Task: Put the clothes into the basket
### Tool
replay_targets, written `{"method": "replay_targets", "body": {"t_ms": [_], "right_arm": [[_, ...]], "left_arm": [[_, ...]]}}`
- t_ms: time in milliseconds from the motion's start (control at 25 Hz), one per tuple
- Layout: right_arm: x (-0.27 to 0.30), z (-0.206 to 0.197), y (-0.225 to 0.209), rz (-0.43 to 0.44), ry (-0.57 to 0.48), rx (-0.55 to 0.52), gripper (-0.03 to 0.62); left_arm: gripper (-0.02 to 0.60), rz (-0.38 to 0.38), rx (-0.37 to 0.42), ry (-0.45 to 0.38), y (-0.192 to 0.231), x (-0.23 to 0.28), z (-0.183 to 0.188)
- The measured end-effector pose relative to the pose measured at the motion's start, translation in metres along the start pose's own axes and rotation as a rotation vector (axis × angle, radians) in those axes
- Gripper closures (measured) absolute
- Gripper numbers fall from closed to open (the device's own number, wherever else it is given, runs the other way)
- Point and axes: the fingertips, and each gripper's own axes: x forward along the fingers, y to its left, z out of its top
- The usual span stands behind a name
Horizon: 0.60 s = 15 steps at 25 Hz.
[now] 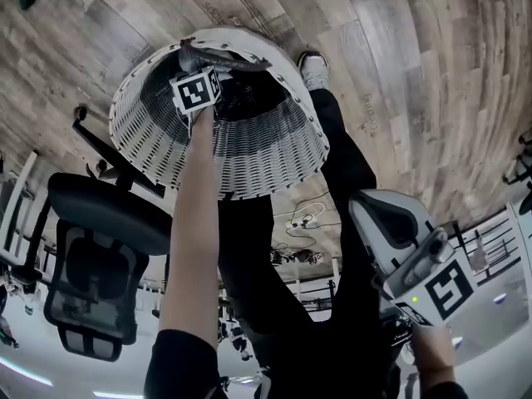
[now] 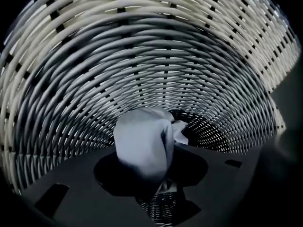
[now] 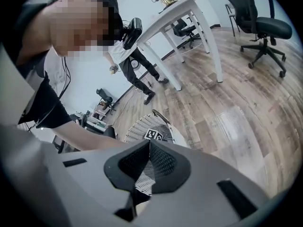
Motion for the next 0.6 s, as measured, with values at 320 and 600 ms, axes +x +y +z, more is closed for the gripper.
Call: {"method": "replay_targets", "body": {"t_ms": [320, 600], "right_arm": [[-0.002, 0.008, 0.004, 0.014, 0.006, -0.014, 0.577], [-0.006, 0.022, 0.017, 0.027, -0.005, -0.039, 0.579]], "left_arm": [[0.385, 0.048, 0.019, 0.020, 0.010, -0.012, 0.010], [0.385, 0.076, 0.035, 0.001, 0.017, -0.039, 0.025]]}}
